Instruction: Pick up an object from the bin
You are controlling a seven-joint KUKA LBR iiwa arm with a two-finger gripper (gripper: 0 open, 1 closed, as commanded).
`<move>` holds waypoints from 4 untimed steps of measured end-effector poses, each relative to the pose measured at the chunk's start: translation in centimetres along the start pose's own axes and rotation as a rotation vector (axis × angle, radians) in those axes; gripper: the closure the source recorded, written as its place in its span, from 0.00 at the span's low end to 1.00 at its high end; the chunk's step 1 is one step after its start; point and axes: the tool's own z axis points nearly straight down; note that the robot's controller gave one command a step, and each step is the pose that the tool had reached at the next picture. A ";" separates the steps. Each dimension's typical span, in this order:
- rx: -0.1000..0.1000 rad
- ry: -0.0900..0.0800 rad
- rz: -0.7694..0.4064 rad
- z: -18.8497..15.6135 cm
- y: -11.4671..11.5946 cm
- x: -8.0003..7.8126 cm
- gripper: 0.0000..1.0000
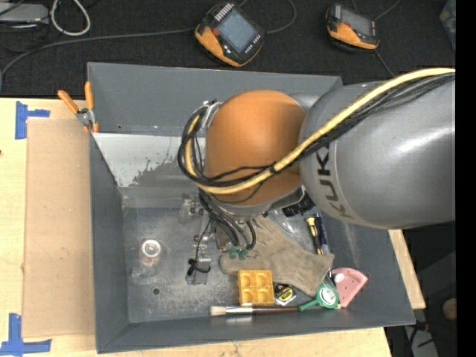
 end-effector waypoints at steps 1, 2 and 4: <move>0.000 0.001 0.298 8.5 2.1 -1.9 0.00; -0.003 -0.004 0.155 7.7 5.1 -4.1 0.00; -0.001 -0.001 -0.135 16.9 4.6 -4.3 0.00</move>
Offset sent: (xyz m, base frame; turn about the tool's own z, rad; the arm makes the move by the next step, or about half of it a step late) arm 0.0407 0.0497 -0.0775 0.1558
